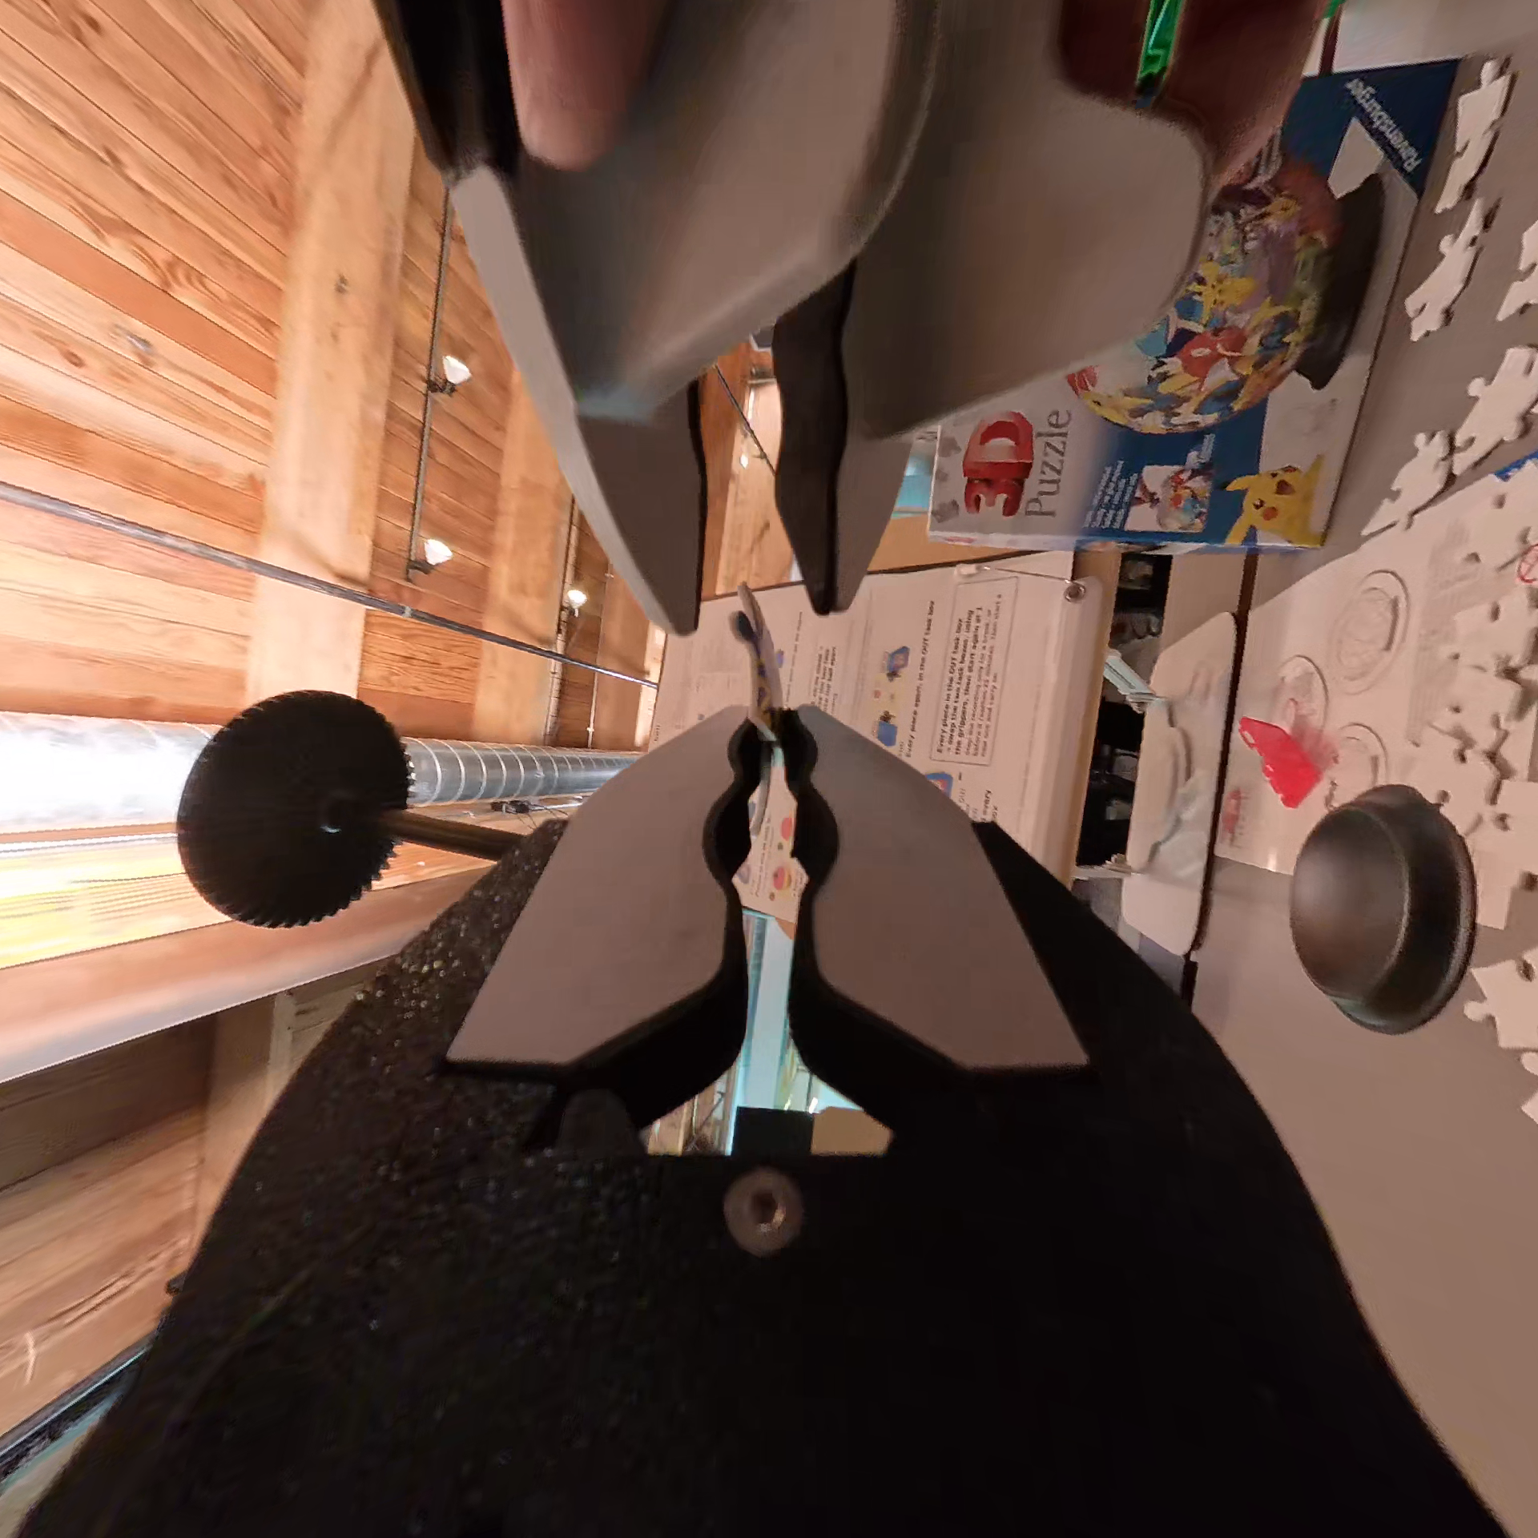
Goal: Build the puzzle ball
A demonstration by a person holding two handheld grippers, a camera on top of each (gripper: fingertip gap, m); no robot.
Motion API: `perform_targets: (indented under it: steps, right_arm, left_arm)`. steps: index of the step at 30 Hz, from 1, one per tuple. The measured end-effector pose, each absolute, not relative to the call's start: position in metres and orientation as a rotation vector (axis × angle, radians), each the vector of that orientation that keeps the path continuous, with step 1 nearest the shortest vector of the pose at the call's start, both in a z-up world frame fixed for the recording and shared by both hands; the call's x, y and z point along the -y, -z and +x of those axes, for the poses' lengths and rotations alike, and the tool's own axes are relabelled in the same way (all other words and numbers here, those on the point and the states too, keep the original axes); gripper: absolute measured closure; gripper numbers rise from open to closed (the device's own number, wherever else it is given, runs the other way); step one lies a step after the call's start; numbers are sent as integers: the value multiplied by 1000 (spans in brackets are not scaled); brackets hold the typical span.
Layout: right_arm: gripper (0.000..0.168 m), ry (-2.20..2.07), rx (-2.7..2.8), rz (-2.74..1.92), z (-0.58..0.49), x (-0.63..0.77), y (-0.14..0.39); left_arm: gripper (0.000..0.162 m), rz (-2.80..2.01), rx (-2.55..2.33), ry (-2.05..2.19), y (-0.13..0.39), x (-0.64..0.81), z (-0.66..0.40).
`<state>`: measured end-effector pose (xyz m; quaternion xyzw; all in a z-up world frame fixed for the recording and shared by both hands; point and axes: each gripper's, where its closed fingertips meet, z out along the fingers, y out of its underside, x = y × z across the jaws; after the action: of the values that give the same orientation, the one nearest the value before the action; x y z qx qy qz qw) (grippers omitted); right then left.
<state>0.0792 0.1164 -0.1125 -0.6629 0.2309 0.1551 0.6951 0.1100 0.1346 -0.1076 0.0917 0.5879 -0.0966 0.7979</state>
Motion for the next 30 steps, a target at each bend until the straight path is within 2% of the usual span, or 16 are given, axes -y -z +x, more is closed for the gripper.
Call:
perform_targets:
  steps: [6,8,22,30]
  right_arm:
    - [149,-357,-593,-1469,86,-116,115]
    - [160,-382,-596,-1445,86,-115,113]
    - [164,-405,-659,-1502,89,-103,126]
    - [163,-405,-658,-1501,93,-96,124]
  left_arm:
    - [158,239,-1239,178,109,-128,109]
    - [158,248,-1234,171,109,-126,108]
    - [154,295,-1217,97,115,-125,107]
    - [159,271,-1269,132,117,-126,108]
